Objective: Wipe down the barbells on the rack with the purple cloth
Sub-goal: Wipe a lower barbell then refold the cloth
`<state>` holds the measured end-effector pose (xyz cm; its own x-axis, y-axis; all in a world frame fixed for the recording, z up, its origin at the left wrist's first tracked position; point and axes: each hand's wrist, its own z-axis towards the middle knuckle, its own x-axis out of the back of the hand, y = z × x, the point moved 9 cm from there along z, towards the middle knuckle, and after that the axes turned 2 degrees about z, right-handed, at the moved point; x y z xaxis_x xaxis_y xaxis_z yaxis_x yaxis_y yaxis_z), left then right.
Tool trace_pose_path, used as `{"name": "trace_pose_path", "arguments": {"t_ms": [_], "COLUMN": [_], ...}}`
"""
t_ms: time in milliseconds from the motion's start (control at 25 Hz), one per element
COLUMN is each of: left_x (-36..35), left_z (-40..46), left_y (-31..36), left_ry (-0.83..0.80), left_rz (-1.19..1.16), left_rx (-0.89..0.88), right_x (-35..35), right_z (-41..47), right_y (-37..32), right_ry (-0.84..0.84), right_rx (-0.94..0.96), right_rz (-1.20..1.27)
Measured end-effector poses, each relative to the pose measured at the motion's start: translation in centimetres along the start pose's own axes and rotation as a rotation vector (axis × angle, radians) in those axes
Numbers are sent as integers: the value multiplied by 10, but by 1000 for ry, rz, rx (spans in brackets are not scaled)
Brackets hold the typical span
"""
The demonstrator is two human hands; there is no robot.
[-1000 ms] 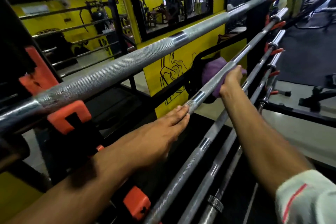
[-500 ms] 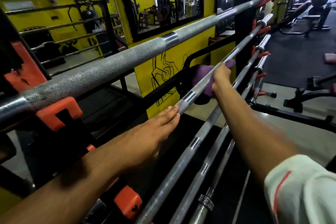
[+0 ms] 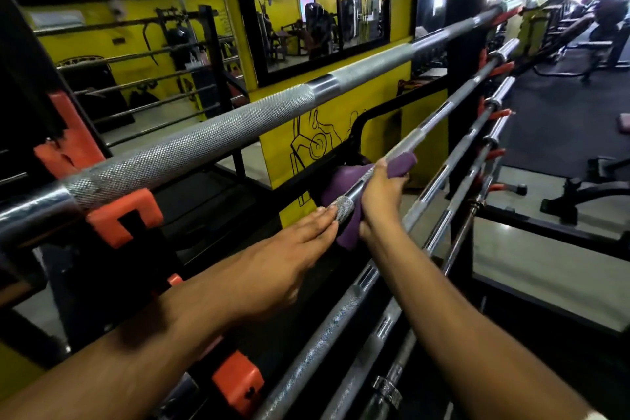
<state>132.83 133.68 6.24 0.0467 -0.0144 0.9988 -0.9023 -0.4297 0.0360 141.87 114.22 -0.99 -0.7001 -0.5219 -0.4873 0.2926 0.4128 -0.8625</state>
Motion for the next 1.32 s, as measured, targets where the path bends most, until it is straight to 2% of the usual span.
{"name": "trace_pose_path", "arguments": {"t_ms": [120,280,400,600,760,1000,1160,1320], "left_x": [0,1,0,-2,-1,4,22,24], "left_z": [-2,-2,1,5,4,-41,-65,-70], "left_y": [1,-1,-3,-9,-10,-4,-2,-9], "left_ry": [-19,-9,5,-23,-26,6,221,329], "left_rz": [10,3,7,17,-19,-43,-4,10], "left_rx": [13,42,41,68,106,192,209,235], "right_x": [1,13,21,11,6,7,-7,-10], "right_z": [34,124,151,85,6,-39,-66,-103], "right_y": [-12,-40,-60,-27,3,3,4,31], "right_ry": [36,114,135,61,-145,-139,15,-45], "right_rx": [-89,-86,-66,-62,-103,-253,-232,-268], "right_rz": [129,32,-28,-40,61,351,282,264]}}
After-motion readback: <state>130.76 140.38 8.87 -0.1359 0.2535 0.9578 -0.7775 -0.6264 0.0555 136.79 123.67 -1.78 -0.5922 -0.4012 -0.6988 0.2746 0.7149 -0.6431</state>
